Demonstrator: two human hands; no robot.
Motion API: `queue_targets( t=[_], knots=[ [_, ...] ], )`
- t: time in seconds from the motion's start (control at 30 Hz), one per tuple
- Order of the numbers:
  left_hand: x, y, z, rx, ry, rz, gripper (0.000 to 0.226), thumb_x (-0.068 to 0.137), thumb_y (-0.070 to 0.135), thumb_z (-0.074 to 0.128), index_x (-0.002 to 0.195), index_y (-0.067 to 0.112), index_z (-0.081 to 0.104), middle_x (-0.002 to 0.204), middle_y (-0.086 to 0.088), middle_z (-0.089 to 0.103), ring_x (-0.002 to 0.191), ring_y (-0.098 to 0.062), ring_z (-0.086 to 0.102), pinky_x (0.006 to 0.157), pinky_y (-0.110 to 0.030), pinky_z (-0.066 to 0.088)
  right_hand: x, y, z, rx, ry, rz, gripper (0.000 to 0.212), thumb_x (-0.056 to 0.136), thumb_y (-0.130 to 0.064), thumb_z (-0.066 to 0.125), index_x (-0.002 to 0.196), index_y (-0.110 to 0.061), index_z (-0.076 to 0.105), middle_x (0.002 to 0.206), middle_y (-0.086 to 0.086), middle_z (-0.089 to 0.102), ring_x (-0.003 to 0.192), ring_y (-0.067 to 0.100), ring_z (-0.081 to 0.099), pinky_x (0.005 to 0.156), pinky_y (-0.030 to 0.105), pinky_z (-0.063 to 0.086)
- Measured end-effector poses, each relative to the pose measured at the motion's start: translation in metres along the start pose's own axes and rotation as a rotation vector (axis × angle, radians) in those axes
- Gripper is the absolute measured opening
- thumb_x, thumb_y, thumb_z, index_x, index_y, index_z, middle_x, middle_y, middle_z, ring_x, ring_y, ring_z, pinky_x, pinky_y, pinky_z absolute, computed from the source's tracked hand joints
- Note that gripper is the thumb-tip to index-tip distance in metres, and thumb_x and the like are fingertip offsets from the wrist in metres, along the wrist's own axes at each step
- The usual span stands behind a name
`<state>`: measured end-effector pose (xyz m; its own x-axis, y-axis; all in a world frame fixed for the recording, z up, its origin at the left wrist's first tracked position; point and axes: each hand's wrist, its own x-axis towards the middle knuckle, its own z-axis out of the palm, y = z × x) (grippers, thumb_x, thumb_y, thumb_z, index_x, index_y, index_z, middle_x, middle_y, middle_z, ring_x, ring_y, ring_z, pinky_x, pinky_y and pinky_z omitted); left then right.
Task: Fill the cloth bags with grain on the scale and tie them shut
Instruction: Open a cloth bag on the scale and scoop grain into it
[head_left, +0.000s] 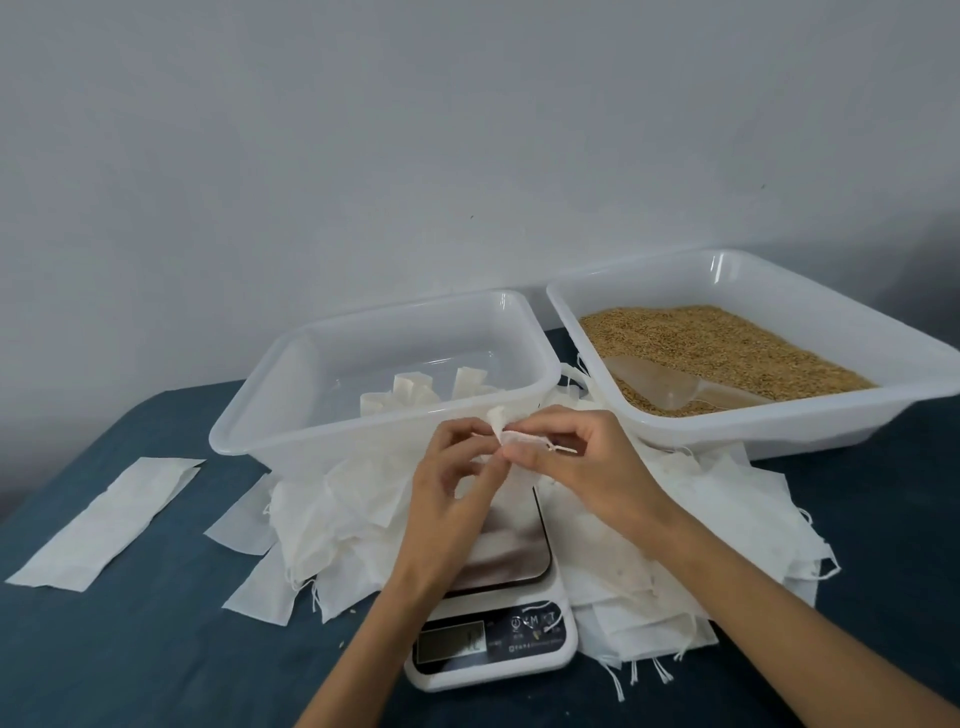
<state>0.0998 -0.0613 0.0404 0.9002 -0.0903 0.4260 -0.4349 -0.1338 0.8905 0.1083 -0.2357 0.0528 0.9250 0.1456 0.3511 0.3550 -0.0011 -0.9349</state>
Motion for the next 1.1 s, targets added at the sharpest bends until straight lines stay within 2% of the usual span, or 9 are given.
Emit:
queue_targets(
  t=[0.1,0.2,0.27,0.37,0.47,0.63,0.77,0.9,1.1],
  knots=[
    [0.0009,0.0038,-0.0050,-0.149,0.065,-0.083,0.027,0.083,0.045,0.073,0.095,0.023,0.082,0.133,0.008,0.064,0.123,-0.014,0.063,0.085,-0.022,0.055,0.0009,-0.0036,-0.0033,0.184,-0.029,-0.006,0.015,0.088,-0.017,0.075,0.102,-0.013,0.080,0.103,0.006,0.077,0.099,0.023,0.072,0.088,0.030,0.057],
    [0.0046,0.0013,-0.0072,-0.421,0.050,-0.197,0.018,0.081,0.028,0.079,0.093,0.016,0.073,0.116,-0.005,0.073,0.098,-0.027,0.068,0.072,-0.033,0.058,0.0028,-0.0049,-0.0065,0.349,-0.007,0.060,0.018,0.085,-0.018,0.075,0.101,-0.012,0.080,0.106,0.010,0.076,0.101,0.026,0.071,0.096,0.041,0.056],
    [0.0029,0.0003,-0.0065,-0.345,0.093,-0.159,0.007,0.084,0.010,0.075,0.085,0.016,0.072,0.092,-0.004,0.072,0.085,-0.020,0.065,0.073,-0.031,0.053,0.0026,-0.0033,-0.0058,0.210,0.060,0.022,0.011,0.085,-0.017,0.078,0.095,-0.014,0.081,0.104,0.002,0.076,0.095,0.019,0.071,0.090,0.034,0.057],
    [0.0009,-0.0016,-0.0054,-0.108,0.181,-0.054,0.034,0.089,-0.010,0.066,0.079,0.021,0.076,0.082,0.004,0.073,0.074,-0.009,0.061,0.070,-0.018,0.049,0.0001,0.0011,-0.0036,-0.193,0.229,-0.112,0.008,0.082,-0.023,0.083,0.083,-0.019,0.077,0.096,-0.008,0.063,0.071,0.015,0.057,0.072,0.022,0.050],
    [0.0005,0.0000,-0.0056,-0.083,0.210,-0.014,0.028,0.096,-0.001,0.068,0.090,0.025,0.078,0.079,0.010,0.070,0.069,-0.004,0.055,0.066,-0.013,0.046,-0.0028,0.0015,-0.0019,-0.253,0.250,-0.188,0.009,0.084,-0.023,0.081,0.082,-0.022,0.073,0.090,-0.006,0.061,0.064,0.016,0.051,0.063,0.022,0.046],
    [-0.0020,0.0020,-0.0019,-0.100,0.175,-0.010,0.021,0.097,0.005,0.070,0.102,0.023,0.079,0.078,0.015,0.069,0.073,0.000,0.061,0.070,-0.012,0.049,-0.0022,-0.0009,-0.0025,-0.083,0.181,-0.084,0.008,0.092,-0.024,0.073,0.090,-0.017,0.072,0.086,-0.002,0.068,0.051,0.018,0.051,0.041,0.034,0.045],
    [-0.0019,-0.0006,-0.0019,-0.075,0.159,-0.018,0.022,0.098,0.004,0.069,0.102,0.024,0.079,0.078,0.015,0.071,0.073,0.000,0.063,0.072,-0.012,0.048,-0.0003,0.0001,-0.0037,0.007,0.029,0.034,0.018,0.095,-0.028,0.070,0.096,-0.010,0.074,0.089,0.006,0.074,0.044,0.024,0.055,0.043,0.031,0.048],
    [0.0010,-0.0010,-0.0040,-0.150,0.236,-0.063,0.018,0.097,0.006,0.070,0.102,0.022,0.079,0.084,-0.001,0.072,0.077,-0.010,0.064,0.074,-0.025,0.055,0.0002,0.0032,-0.0055,0.025,0.092,0.035,0.029,0.099,-0.028,0.065,0.090,-0.001,0.071,0.083,0.010,0.075,0.044,0.027,0.062,0.042,0.030,0.049],
    [0.0001,0.0021,-0.0037,-0.161,0.219,-0.083,0.015,0.099,0.006,0.068,0.106,0.014,0.079,0.088,0.000,0.076,0.081,-0.008,0.065,0.074,-0.018,0.053,-0.0016,0.0018,-0.0014,-0.013,-0.012,0.023,0.039,0.098,-0.034,0.064,0.087,0.003,0.063,0.068,0.028,0.052,0.053,0.033,0.070,0.046,0.037,0.049]
  ],
)
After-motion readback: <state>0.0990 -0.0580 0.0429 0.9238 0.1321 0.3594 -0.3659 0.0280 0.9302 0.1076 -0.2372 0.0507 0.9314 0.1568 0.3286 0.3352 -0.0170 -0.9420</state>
